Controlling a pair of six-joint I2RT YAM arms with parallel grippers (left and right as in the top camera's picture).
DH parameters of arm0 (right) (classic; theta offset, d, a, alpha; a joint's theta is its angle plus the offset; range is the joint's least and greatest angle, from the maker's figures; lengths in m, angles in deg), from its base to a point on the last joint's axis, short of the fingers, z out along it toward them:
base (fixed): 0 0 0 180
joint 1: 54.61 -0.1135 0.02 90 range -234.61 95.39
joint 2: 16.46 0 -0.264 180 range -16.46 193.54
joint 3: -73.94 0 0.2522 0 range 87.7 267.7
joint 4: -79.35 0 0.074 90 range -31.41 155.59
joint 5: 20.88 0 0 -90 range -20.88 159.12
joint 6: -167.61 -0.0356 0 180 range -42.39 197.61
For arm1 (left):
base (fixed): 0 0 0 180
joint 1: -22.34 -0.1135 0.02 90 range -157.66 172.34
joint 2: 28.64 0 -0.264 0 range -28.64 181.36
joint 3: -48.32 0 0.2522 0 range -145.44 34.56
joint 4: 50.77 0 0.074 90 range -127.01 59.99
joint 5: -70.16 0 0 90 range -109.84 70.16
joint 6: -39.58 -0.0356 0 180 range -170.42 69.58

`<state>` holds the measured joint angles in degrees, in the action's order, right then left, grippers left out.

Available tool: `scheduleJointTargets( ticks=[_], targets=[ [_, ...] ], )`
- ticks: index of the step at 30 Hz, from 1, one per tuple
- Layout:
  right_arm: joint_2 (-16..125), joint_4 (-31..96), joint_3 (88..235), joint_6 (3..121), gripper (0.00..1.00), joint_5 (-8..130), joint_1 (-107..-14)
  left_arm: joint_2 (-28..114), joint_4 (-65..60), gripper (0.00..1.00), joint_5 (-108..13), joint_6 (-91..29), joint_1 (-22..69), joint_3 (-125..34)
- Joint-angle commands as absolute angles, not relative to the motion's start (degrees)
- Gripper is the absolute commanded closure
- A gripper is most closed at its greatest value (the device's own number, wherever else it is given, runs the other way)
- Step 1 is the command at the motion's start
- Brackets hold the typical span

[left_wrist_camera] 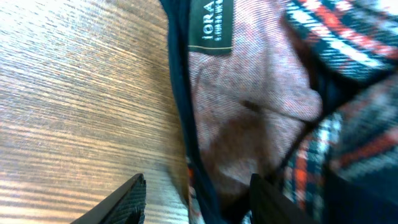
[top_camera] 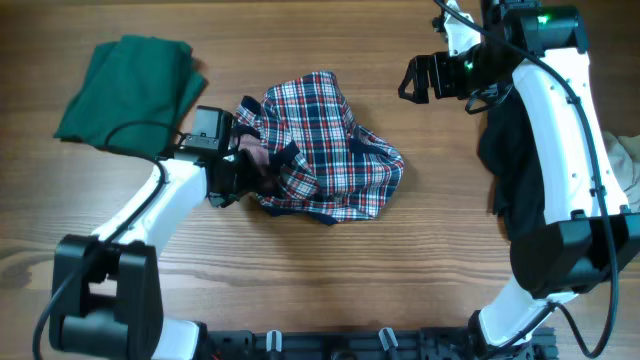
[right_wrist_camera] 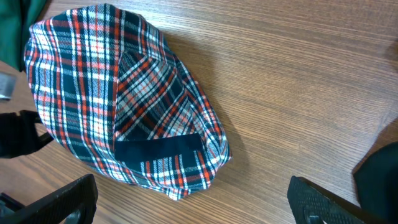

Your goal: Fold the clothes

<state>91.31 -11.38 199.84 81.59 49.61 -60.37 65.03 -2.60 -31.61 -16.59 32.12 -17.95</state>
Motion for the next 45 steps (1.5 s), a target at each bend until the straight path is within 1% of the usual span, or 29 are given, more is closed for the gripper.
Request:
scheduleJointTargets(
  ticks=[1,5,6,8,10,12,15,20,22,24,26,28,32,35,36,38,39,41,42,45],
  targets=[
    [91.8,-11.7,199.7,81.9,0.02,48.5,-60.6,68.8,-4.7,0.5,-30.4,-15.2,31.9,-17.3],
    [91.8,-11.6,199.7,81.9,0.02,48.5,-60.5,71.7,-6.2,0.55,-32.2,-15.2,31.9,-17.3],
    [91.8,-11.6,199.7,81.9,0.02,48.5,-60.6,72.1,-6.4,0.59,-32.5,-15.2,31.9,-17.3],
    [91.8,-11.6,199.7,81.9,0.01,48.5,-60.5,72.2,-7.1,0.96,-33.3,-15.2,31.9,-17.3],
    [91.8,-11.7,199.7,82.0,0.02,48.5,-60.5,72.2,-8.6,0.96,-36.3,-15.2,31.9,-17.6],
    [91.8,-12.0,199.7,82.0,0.02,48.7,-60.5,71.5,-7.4,0.96,-39.4,-15.2,31.9,-20.2],
    [91.8,-12.0,199.7,82.1,0.01,50.2,-60.5,66.1,1.1,0.96,-39.7,-18.3,31.9,-29.2],
    [91.8,-12.1,199.7,81.9,0.01,50.0,-60.5,55.2,19.3,0.96,-26.6,-21.6,31.8,-51.9],
    [91.8,-12.1,199.7,81.9,0.01,48.4,-60.5,51.3,23.8,0.96,-20.9,-21.7,31.8,-59.5],
    [91.8,-12.0,199.7,81.9,0.02,45.0,-60.5,47.3,25.0,0.96,-16.8,-21.7,31.8,-64.2],
    [91.3,-11.1,199.7,82.1,0.07,40.8,-60.5,44.1,24.5,0.96,-15.0,-21.7,31.8,-66.2],
    [90.5,-10.8,199.7,83.4,0.08,38.7,-60.6,42.5,24.1,0.96,-14.2,-21.7,31.8,-66.4],
    [85.6,-12.1,199.7,89.6,0.1,38.6,-62.6,42.7,22.9,0.96,-13.3,-21.6,31.8,-66.4],
    [80.8,-13.6,199.7,89.6,0.15,42.0,-65.4,43.4,21.6,0.96,-13.3,-21.4,31.8,-66.4],
    [78.6,-14.8,199.7,88.9,0.19,43.9,-66.8,43.3,21.5,0.96,-13.3,-21.4,31.8,-66.4],
    [75.0,-16.6,199.7,82.3,0.22,48.2,-67.9,43.3,21.7,0.96,-13.3,-21.5,31.8,-66.4],
    [72.8,-17.3,199.7,75.5,0.23,52.7,-68.4,43.3,22.0,0.96,-13.3,-21.5,31.8,-66.4],
    [68.1,-17.6,198.7,67.1,0.24,60.6,-69.8,43.3,22.5,0.96,-13.3,-21.5,31.8,-66.4],
    [66.0,-17.2,196.9,66.6,0.24,61.7,-70.4,43.3,22.6,0.96,-13.3,-21.5,31.8,-66.4],
    [57.4,-11.7,183.2,67.3,0.23,61.9,-73.3,43.3,22.3,0.96,-13.3,-21.4,31.8,-66.4]
  ],
)
